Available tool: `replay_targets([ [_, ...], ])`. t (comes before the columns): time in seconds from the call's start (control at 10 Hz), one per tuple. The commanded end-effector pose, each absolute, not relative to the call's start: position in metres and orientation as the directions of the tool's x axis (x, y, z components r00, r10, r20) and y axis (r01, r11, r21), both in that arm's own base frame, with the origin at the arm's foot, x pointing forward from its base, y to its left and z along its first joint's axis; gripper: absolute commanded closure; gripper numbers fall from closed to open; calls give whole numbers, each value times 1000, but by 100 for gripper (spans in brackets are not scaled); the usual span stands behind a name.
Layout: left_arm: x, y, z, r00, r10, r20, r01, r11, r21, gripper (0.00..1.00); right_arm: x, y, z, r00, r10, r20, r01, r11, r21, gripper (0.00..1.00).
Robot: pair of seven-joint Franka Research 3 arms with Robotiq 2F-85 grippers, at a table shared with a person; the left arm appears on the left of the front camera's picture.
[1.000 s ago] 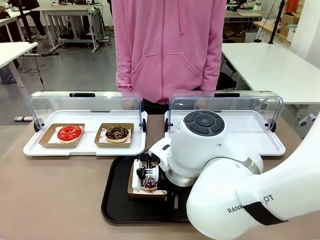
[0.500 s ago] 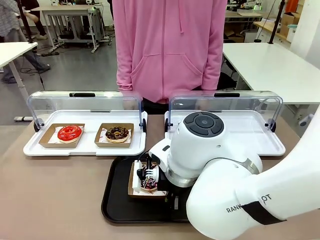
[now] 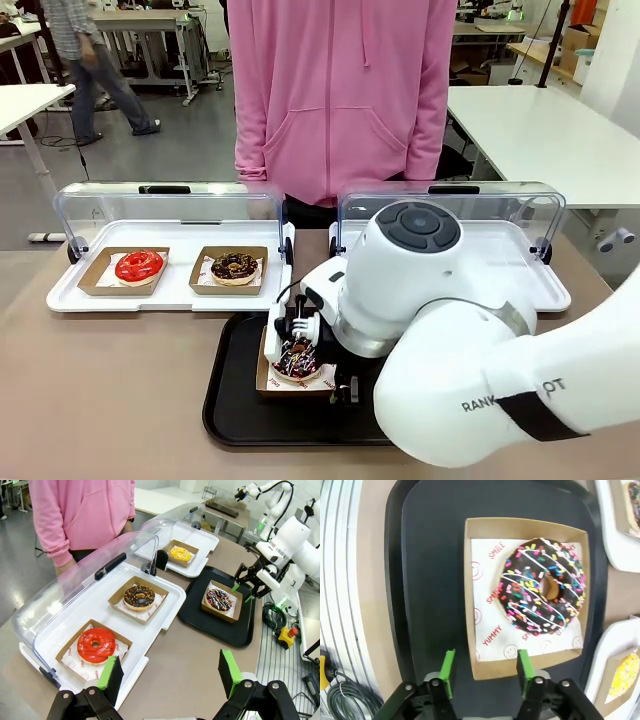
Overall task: Move the fourth donut from the left to the tray.
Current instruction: Pick up the Paper togo box containing the Donut indicated by the person and place it on the Handle tray.
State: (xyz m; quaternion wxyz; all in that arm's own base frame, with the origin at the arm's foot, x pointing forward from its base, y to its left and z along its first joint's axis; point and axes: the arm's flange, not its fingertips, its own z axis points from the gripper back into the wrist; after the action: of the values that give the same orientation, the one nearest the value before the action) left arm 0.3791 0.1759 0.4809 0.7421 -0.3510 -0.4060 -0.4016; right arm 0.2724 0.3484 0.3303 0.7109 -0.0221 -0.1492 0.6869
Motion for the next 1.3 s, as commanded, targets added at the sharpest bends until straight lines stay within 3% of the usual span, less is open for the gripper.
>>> replay_targets([
  [0.0, 379, 177, 482, 327, -317, 891, 891, 416, -179, 0, 225, 277, 353, 13, 978, 210, -972, 62, -228, 0],
  [0.4, 379, 177, 482, 327, -317, 891, 891, 416, -179, 0, 230, 266, 375, -17, 970, 244, -986, 24, -166, 0],
  [0.5, 379, 177, 482, 327, -317, 891, 891, 416, -179, 0, 269, 335, 382, 23, 975, 221, -972, 74, -222, 0],
  [1.2, 379, 177, 482, 327, -317, 891, 891, 416, -179, 0, 269, 335, 382, 23, 975, 221, -972, 74, -222, 0],
])
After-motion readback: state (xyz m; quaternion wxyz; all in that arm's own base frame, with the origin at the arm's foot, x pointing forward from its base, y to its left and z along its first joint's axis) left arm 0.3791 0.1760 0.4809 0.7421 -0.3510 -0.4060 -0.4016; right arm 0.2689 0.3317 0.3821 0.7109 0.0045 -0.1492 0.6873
